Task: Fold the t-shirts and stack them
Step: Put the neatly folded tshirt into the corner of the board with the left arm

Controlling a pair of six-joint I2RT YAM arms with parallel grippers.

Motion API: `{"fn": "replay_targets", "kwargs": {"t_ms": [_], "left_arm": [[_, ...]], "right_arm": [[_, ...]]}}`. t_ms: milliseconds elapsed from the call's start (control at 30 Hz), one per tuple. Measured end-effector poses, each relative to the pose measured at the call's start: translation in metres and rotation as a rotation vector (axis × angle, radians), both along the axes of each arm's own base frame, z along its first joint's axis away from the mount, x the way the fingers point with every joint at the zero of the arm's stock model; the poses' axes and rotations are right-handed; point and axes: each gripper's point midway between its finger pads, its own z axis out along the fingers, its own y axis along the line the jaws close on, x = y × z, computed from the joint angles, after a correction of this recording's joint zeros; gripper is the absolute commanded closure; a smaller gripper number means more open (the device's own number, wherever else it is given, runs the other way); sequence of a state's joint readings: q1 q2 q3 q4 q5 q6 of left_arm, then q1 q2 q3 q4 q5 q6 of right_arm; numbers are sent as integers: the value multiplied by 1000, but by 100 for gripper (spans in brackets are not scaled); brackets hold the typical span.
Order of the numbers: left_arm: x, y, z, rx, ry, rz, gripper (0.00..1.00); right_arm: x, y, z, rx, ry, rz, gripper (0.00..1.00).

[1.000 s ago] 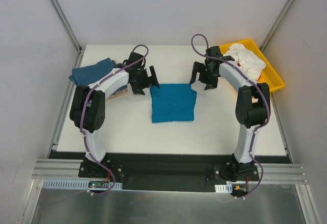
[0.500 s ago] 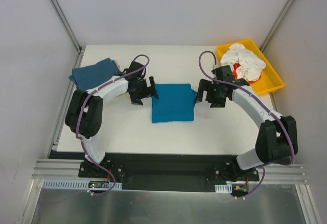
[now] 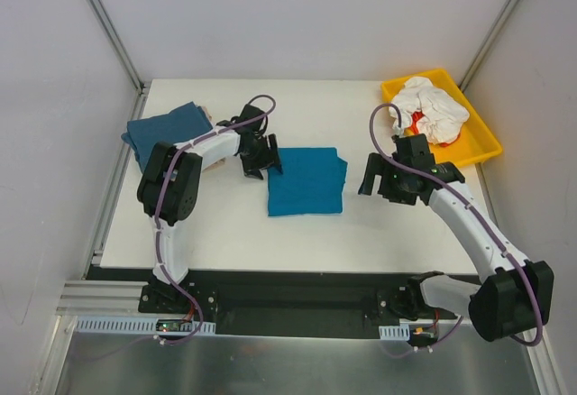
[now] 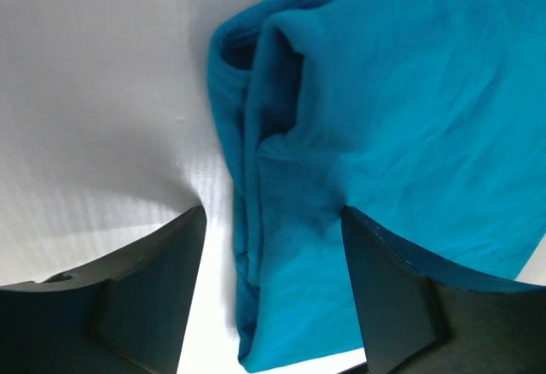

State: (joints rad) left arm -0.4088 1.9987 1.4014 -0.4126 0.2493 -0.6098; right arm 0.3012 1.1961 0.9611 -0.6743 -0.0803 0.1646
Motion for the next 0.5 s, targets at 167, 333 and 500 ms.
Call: {"fn": "replay_targets", "kwargs": {"t_ms": [167,333,500], "left_arm": [[0,-15,-5,13,-13,-40,56],[3,-40,-10,61,-57,-100,91],[7,-59,-10,86,-86,-142,100]], "right_arm": [[-9,-14,2,-49,-20,-33,3],[-18,-25,-8,-97,-3,-55,3],[-25,-36,-11,-142,-7,-69,3]]}}
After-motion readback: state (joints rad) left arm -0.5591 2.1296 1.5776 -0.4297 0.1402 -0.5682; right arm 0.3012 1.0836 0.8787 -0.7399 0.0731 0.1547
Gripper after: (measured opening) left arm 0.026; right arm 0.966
